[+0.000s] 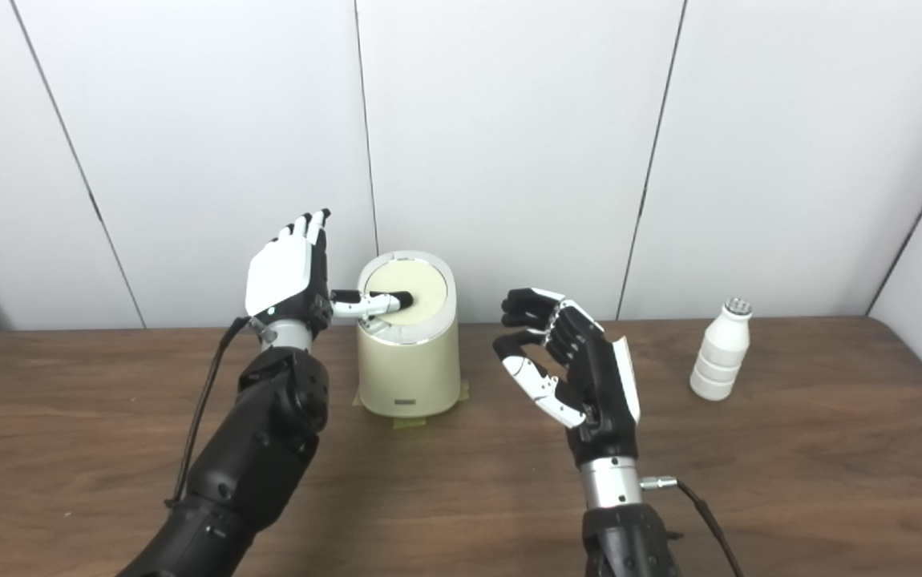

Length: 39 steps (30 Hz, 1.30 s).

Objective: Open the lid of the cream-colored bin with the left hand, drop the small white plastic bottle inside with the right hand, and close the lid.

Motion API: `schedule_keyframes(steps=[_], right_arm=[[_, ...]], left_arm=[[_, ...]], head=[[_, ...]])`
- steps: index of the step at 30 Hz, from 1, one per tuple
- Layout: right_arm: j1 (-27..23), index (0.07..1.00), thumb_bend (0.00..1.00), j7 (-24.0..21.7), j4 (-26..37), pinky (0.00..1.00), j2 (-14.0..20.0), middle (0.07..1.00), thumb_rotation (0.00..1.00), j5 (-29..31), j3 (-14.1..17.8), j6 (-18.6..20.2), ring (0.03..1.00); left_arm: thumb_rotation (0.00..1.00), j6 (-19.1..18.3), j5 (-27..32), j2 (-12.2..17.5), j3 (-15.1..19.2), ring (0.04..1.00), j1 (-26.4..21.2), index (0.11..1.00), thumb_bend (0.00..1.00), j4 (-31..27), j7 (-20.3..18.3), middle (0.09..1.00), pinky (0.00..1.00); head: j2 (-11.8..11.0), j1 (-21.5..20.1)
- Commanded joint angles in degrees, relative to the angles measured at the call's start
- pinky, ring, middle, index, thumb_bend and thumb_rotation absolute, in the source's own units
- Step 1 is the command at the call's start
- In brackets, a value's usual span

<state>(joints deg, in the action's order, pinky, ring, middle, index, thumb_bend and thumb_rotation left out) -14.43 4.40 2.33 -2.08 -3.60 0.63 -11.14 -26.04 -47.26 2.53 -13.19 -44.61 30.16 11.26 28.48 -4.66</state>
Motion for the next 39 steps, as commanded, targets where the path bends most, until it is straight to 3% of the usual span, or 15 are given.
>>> schedule_keyframes(steps=[1, 3, 7, 13, 19, 21, 26, 33, 39], right_arm=[[-2.26, 0.637, 0.33, 0.05, 2.01, 0.55, -0.17, 0.661, 0.30, -0.16, -0.20, -0.70, 0.641], [-2.28, 0.636, 0.32, 0.04, 1.87, 0.55, -0.20, 0.660, 0.29, -0.14, -0.18, -0.72, 0.641], [-2.38, 0.638, 0.33, 0.00, 1.44, 0.55, -0.20, 0.661, 0.29, 0.12, -0.12, -0.68, 0.646], [-2.31, 0.638, 0.32, 0.13, 1.38, 0.55, -0.09, 0.661, 0.31, -0.41, -0.15, -0.50, 0.644], [-2.33, 0.647, 0.32, 0.27, 0.74, 0.56, -0.07, 0.664, 0.31, -0.05, 0.15, -1.31, 0.648], [-2.41, 0.647, 0.32, 0.44, 0.48, 0.56, -0.06, 0.662, 0.32, -0.08, 0.31, -1.64, 0.645], [-2.49, 0.644, 0.31, 0.33, 0.30, 0.55, 0.18, 0.664, 0.33, -0.08, 0.33, -1.69, 0.646], [-2.61, 0.645, 0.32, 0.06, 0.24, 0.56, 0.32, 0.666, 0.31, 0.55, 0.31, -1.32, 0.649], [-3.00, 0.643, 0.33, 0.34, -0.32, 0.56, 0.96, 0.666, 0.30, 0.94, 1.10, -1.83, 0.649]], left_arm=[[0.87, -0.73, 2.15, -0.27, 1.70, 1.000, -0.78, 1.000, 0.71, -0.67, 0.78, 1.000, 1.00], [0.97, -0.27, 5.23, -0.96, 3.40, 1.000, -0.49, 1.000, 0.73, -2.13, 1.28, 1.000, 1.00], [1.00, 2.21, 16.41, -2.78, 9.86, 1.000, -0.08, 1.000, 0.71, -4.92, -0.76, 1.000, 1.00], [1.00, 14.75, 30.29, -4.20, 15.75, 1.000, 2.03, 1.000, 0.69, -6.12, -0.55, 1.000, 0.95], [1.00, 24.32, 37.76, -5.61, 17.45, 0.974, 5.51, 0.952, 0.61, -12.17, -0.25, 0.969, 0.96], [1.00, 27.92, 40.37, -5.86, 17.78, 0.913, 7.02, 0.894, 0.49, -14.87, -0.84, 0.906, 0.88], [1.00, 32.32, 48.82, -5.63, 19.17, 0.806, 11.70, 0.783, 0.41, -23.20, -4.61, 0.794, 0.74], [0.62, 33.01, 53.82, -4.17, 19.67, 0.770, 19.70, 0.750, 0.28, -32.55, -7.64, 0.779, 0.68], [0.57, 35.66, 53.79, -3.05, 19.70, 0.769, 26.39, 0.751, 0.28, -35.84, -8.14, 0.775, 0.69]], head=[[0.08, -0.05], [0.03, 0.05], [-0.06, 0.00], [0.02, -0.06], [0.12, -0.28], [0.12, -0.28], [-0.37, -0.31], [-0.74, -0.01], [-1.02, 0.00]])
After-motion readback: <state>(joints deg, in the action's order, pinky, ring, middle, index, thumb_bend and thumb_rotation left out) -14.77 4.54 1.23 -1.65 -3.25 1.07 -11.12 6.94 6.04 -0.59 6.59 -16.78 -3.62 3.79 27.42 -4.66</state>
